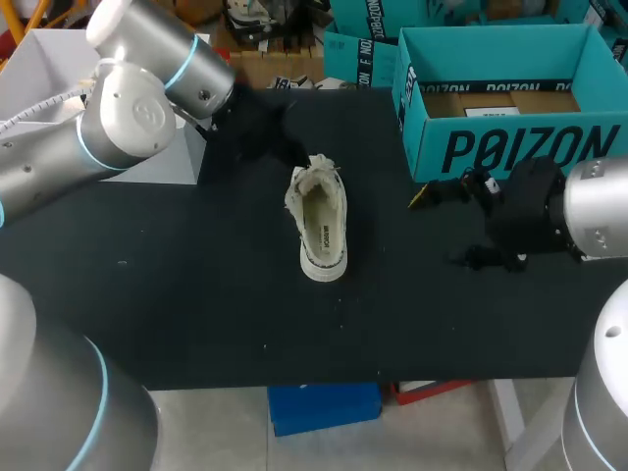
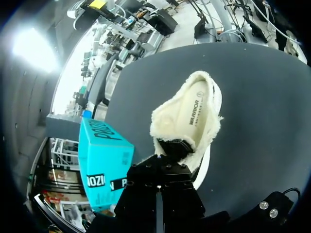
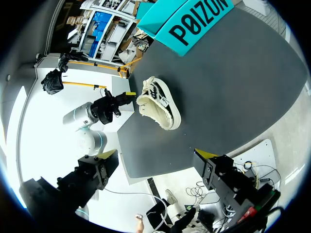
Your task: Take the shoe out of the shoebox, open the shoe tongue, remove and reinsert the insole, then place the shoe into the shoebox
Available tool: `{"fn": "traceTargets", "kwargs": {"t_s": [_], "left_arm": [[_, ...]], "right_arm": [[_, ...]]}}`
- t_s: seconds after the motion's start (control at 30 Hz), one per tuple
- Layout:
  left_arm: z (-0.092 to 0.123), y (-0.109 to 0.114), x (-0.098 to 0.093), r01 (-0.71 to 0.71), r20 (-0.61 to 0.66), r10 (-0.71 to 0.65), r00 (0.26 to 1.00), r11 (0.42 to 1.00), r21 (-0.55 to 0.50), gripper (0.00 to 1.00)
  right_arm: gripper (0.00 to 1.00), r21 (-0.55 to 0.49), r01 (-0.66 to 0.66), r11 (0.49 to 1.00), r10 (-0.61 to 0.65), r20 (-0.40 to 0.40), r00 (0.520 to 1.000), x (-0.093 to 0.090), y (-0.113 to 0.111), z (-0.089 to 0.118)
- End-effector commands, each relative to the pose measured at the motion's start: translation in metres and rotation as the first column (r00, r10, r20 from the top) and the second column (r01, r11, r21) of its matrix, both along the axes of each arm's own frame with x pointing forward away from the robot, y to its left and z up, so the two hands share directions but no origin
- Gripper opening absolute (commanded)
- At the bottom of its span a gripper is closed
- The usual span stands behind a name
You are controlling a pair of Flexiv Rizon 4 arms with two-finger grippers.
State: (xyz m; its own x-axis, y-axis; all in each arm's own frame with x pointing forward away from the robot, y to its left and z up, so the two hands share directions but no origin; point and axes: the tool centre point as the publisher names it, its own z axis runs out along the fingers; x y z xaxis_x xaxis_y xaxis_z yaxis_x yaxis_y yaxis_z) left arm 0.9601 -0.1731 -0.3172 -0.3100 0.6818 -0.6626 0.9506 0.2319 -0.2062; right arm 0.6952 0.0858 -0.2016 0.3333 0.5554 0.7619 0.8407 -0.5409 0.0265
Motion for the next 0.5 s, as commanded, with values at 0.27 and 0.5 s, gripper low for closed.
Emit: {"fn": "traceTargets", "kwargs": {"t_s": [0.27, 0.5], "left_arm": [[-0.011, -0.025, 0.001, 0.045, -0.014, -0.045, 0.999, 0.999, -0.022, 0.00], [-0.016, -0.012, -0.023, 0.058, -0.039, -0.058, 0.998, 0.998, -0.021, 0.00]], "right_arm": [[1.00, 0.000, 0.001, 1.000, -0.001, 0.001, 1.000, 0.000, 0.001, -0.001], [1.00, 0.000, 0.001, 1.000, -0.001, 0.001, 1.000, 0.000, 0.001, -0.001]]}}
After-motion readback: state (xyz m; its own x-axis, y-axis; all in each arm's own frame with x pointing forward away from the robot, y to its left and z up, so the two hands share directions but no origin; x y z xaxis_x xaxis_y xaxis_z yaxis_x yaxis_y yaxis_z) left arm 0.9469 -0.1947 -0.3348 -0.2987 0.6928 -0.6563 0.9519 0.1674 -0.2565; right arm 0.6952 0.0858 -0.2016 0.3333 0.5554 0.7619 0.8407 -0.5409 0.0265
